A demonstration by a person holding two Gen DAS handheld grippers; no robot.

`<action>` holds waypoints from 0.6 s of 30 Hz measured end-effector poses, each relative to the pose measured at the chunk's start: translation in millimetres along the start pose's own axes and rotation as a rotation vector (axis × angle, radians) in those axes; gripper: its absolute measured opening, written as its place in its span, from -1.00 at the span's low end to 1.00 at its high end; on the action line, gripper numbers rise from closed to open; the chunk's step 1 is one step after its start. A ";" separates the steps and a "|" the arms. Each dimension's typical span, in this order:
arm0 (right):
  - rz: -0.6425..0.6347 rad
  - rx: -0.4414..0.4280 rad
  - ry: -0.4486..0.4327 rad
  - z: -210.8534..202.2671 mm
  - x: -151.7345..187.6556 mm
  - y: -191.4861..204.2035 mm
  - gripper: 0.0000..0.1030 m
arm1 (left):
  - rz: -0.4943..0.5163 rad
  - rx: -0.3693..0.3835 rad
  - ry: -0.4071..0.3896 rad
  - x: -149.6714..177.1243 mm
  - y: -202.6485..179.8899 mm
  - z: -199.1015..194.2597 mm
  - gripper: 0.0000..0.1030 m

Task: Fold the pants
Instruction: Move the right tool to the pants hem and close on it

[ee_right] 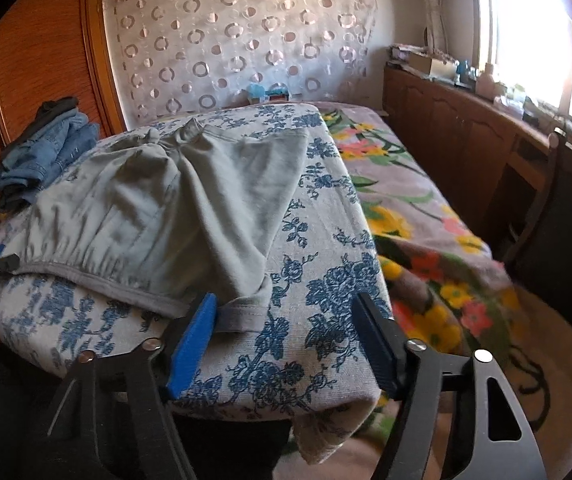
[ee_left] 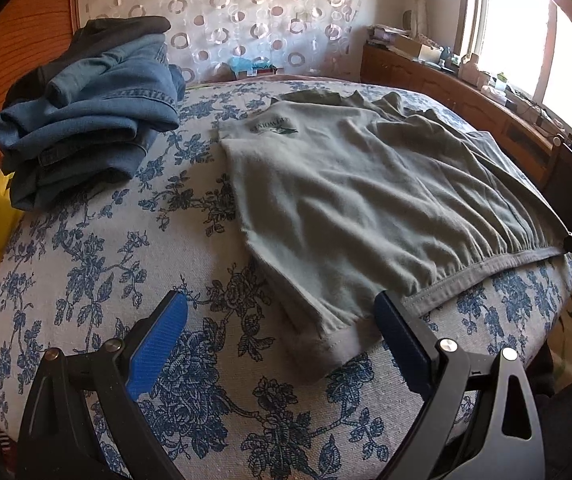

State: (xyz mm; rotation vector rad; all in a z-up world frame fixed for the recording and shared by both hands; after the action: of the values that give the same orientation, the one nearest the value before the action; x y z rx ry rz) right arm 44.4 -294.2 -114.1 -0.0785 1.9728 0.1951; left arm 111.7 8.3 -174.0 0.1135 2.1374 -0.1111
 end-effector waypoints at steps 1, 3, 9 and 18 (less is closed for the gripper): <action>0.001 -0.004 0.000 0.2 -1.5 -1.3 0.14 | 0.000 0.001 -0.001 -0.2 0.2 0.2 0.84; -0.011 -0.020 0.004 -5.6 -3.9 6.0 -0.06 | 0.001 0.004 -0.002 -0.4 0.6 0.3 0.84; -0.020 -0.070 0.012 -28.7 -8.2 18.0 -0.80 | 0.013 0.019 -0.021 -2.1 1.1 1.8 0.85; -0.028 -0.079 -0.024 -59.1 -23.2 3.4 -0.85 | -0.030 0.112 -0.011 -2.3 2.2 -7.7 0.84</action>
State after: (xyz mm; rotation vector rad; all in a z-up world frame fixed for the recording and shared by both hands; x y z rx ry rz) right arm -0.3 -301.9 -69.6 -0.1540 1.9385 0.2550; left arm 106.8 11.3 -167.9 0.1461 2.1222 -0.2482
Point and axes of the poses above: each gripper's, at about its wrist camera, not at the fingertips, and z roughly the way its jaws point, y to its left, x to its underside, the point moved 9 cm from there along z, roughly the way its jaws point, and after that the axes turned 15 degrees about -y, right-handed, at the moved point
